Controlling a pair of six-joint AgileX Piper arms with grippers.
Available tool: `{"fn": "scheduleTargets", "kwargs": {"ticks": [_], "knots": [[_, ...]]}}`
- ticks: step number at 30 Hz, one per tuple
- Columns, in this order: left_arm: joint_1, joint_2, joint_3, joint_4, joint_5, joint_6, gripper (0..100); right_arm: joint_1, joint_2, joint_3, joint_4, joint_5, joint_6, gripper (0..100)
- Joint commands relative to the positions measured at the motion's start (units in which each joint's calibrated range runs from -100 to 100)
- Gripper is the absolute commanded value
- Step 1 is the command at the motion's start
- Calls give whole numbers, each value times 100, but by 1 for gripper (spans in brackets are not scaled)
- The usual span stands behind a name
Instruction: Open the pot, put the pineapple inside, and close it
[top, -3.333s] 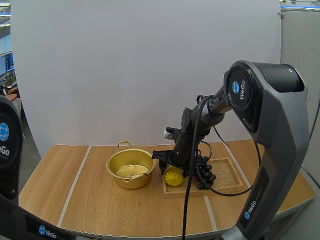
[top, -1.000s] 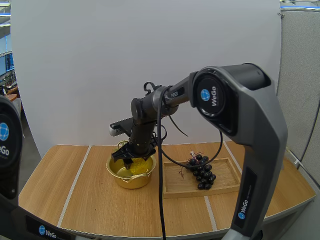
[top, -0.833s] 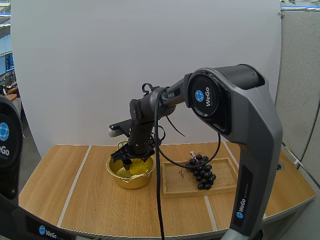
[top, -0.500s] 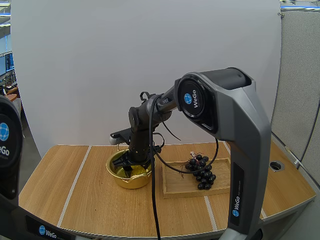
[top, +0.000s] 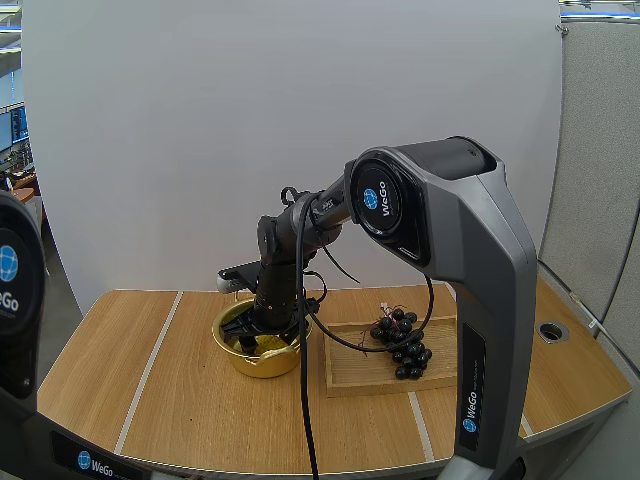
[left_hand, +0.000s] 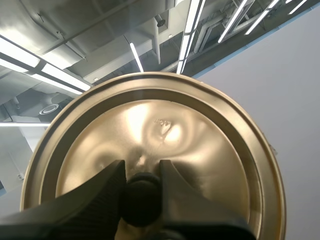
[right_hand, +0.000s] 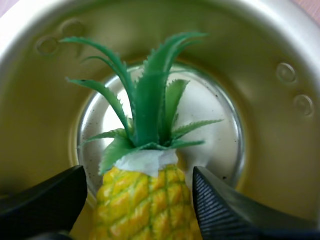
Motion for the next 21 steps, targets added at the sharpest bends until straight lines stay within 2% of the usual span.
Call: {"fn": "scheduleTargets", "kwargs": {"ticks": [1,8,16,21], "knots": [[-13,-22,-27,-1,-207,-17,0,1,-257,-35,-37,178,-55,100],[-13,-22,-27,-1,-207,-17,0,1,-1377,-35,-37,730,-55,100],[-13,-22,-27,-1,-207,-17,0,1,-3254,-9,-174,1687,-55,100],[-13,-22,-27,-1,-207,-17,0,1,-4475,363,-366,1902,-55,100]]}}
